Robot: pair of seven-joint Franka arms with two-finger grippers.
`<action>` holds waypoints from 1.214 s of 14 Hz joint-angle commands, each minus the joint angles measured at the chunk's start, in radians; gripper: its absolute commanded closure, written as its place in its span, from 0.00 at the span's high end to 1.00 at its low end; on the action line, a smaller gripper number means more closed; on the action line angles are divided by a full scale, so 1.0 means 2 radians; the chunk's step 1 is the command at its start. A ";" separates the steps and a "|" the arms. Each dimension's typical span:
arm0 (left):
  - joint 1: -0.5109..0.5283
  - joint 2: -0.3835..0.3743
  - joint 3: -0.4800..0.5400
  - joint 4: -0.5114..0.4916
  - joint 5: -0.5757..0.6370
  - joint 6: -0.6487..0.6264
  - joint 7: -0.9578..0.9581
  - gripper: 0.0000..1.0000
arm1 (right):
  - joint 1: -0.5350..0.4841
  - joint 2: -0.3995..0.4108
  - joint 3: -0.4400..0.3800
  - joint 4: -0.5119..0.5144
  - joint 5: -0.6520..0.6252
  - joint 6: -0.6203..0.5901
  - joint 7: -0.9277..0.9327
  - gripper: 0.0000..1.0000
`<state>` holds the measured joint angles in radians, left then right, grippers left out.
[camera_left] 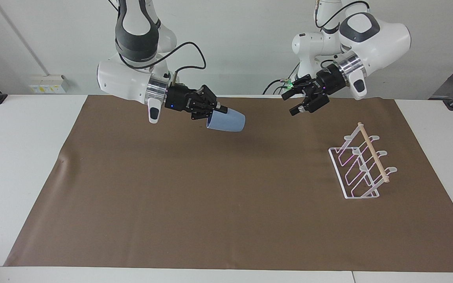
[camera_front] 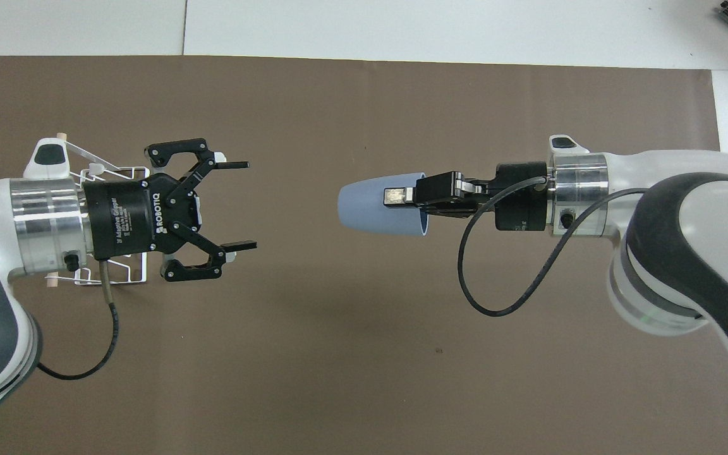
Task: Hang cup on cup holder
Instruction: 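Lift the cup sideways with the right gripper while the left gripper approaches, then close the left gripper on the cup base held by the right gripper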
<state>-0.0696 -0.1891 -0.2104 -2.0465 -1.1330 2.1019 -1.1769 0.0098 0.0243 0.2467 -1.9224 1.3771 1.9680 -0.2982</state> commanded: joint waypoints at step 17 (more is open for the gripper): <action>-0.053 0.000 0.007 -0.014 0.001 0.043 -0.040 0.00 | -0.006 -0.017 0.097 -0.001 0.119 0.136 0.052 0.00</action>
<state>-0.1533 -0.1765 -0.2075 -2.0634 -1.1360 2.1837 -1.2607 0.0077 0.0190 0.4321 -1.9224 1.5858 2.1868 -0.2337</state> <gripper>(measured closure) 0.097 0.943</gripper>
